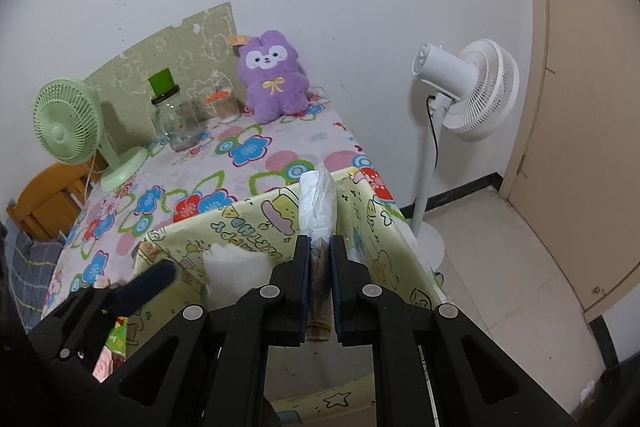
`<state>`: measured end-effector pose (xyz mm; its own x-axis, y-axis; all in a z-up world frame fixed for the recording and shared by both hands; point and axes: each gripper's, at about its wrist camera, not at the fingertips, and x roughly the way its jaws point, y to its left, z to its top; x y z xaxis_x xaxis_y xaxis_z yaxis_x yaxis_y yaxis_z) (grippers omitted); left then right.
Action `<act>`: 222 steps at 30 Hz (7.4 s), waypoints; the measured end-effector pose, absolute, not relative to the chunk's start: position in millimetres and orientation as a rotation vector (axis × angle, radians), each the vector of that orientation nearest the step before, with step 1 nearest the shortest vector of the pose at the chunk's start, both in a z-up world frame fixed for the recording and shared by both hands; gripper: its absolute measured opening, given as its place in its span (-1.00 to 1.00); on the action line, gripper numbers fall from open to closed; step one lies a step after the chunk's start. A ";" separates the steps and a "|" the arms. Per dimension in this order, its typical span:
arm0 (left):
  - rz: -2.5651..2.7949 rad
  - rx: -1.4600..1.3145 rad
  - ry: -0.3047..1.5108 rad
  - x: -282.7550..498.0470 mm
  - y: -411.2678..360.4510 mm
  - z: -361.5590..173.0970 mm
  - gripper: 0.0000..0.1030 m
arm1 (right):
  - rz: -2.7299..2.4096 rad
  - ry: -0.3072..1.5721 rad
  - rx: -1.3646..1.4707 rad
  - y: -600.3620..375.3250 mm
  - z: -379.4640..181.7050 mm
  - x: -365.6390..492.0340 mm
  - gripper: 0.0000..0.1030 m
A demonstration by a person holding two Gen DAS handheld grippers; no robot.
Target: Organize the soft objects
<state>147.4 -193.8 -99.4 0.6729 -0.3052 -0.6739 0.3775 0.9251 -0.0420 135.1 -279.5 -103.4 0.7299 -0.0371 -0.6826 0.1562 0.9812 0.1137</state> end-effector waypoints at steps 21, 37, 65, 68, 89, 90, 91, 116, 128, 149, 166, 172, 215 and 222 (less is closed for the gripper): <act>-0.361 0.089 0.717 122.9 -168.6 -78.2 0.89 | -0.123 0.658 0.123 -252.4 -74.7 101.5 0.61; -0.332 0.101 0.633 87.3 -133.9 -54.4 0.96 | -0.103 0.613 0.071 -216.2 -51.3 70.4 0.85; -0.270 0.080 0.596 48.7 -61.7 -57.0 0.96 | -0.009 0.599 -0.008 -137.1 -53.8 36.9 0.94; -0.260 0.081 0.600 46.6 -55.0 -61.3 0.96 | 0.004 0.599 -0.015 -130.8 -58.3 37.0 0.94; -0.177 0.077 0.664 52.3 -16.8 -105.8 0.96 | 0.068 0.622 -0.080 -92.1 -103.0 46.0 0.89; -0.169 0.076 0.668 53.0 -14.2 -109.2 0.96 | 0.075 0.631 -0.080 -90.3 -107.1 47.5 0.84; -0.160 0.077 0.675 54.0 -12.0 -112.6 0.96 | 0.080 0.636 -0.081 -88.7 -110.1 47.7 0.81; -0.097 0.016 0.815 76.7 17.4 -174.8 0.76 | 0.136 0.813 -0.106 -61.8 -176.8 79.1 0.53; -0.097 0.014 0.864 90.0 14.9 -191.3 0.47 | 0.127 0.877 -0.105 -64.3 -198.3 96.1 0.37; -0.133 0.027 0.859 87.0 2.7 -187.4 -0.21 | 0.127 0.896 -0.073 -71.4 -200.5 98.5 -0.38; -0.140 0.017 0.772 71.3 1.5 -150.5 -0.21 | 0.134 0.806 -0.069 -77.3 -159.2 81.1 -0.40; -0.135 0.022 0.745 68.6 1.1 -135.0 -0.21 | 0.137 0.778 -0.067 -78.2 -143.2 76.4 -0.40; -0.184 0.048 0.635 86.5 -62.6 -54.0 -0.21 | 0.117 0.661 -0.041 -136.0 -52.4 89.1 -0.40; -0.200 0.064 0.631 91.4 -81.9 -53.2 -0.21 | 0.104 0.655 -0.029 -155.2 -51.5 92.8 -0.41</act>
<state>91.4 -81.9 -53.2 0.7889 -0.1663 -0.5917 0.2050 0.9788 -0.0018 92.8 -155.2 -51.5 0.7882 0.0871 -0.6093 -0.1055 0.9944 0.0057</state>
